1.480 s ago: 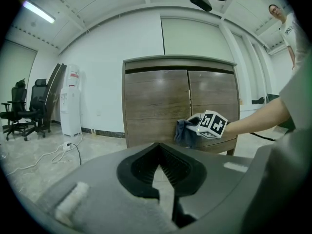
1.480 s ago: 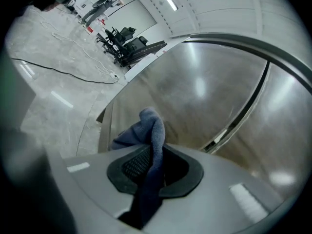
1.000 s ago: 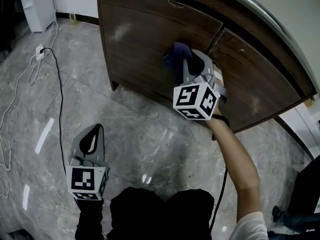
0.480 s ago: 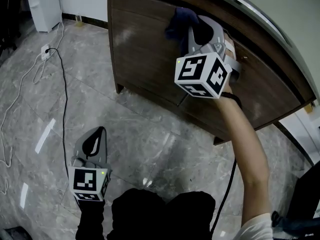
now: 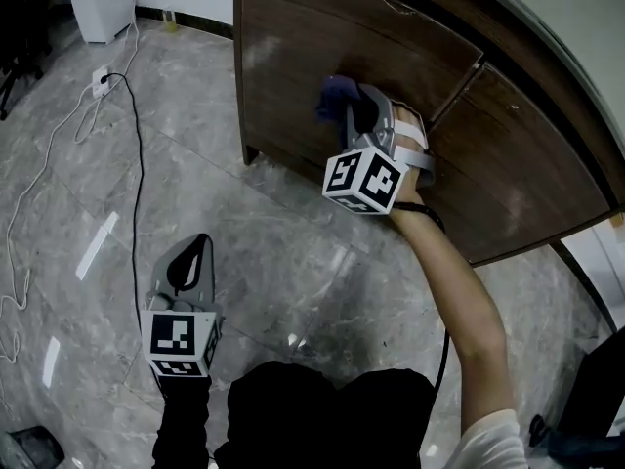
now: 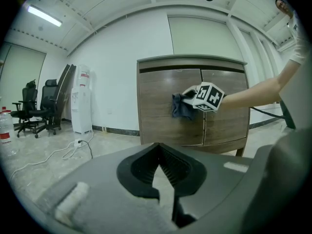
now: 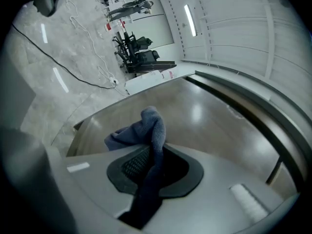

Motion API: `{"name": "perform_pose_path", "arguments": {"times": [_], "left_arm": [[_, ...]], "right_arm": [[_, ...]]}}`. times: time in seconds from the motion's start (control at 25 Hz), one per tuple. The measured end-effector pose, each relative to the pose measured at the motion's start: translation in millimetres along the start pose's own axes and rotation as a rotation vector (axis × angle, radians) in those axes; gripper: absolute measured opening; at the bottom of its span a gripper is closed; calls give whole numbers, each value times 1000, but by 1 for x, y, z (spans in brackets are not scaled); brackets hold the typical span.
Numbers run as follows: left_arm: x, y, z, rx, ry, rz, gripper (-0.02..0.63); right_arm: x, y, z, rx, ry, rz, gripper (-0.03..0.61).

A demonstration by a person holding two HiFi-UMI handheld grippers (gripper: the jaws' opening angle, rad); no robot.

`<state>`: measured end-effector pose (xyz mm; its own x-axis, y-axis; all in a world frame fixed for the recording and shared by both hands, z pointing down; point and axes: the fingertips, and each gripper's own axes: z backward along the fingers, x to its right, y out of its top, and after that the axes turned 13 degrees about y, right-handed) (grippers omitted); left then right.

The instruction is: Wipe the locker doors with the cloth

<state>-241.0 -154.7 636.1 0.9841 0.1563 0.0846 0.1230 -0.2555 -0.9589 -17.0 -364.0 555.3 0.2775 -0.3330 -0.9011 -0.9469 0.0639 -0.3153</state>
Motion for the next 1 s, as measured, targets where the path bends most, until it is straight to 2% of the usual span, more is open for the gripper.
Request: {"name": "perform_pose_path", "arguments": {"times": [0.24,0.6,0.8,1.0], "left_arm": [[-12,-13,-2,-19,25,-8,3],[-23,-23,-8,-43,52,2,5],[-27,-28,-8,-49,55,4,3],[-24,-21,-10,-38,54,6,4]], "right_arm": [[-90,-19,-41,-53,98,12,52],[-175,-33,-80,-109,216,-12,52],[-187,-34,-84,-121,234,-33,52],[-158,-24,-78,-89,210,-28,52]]}}
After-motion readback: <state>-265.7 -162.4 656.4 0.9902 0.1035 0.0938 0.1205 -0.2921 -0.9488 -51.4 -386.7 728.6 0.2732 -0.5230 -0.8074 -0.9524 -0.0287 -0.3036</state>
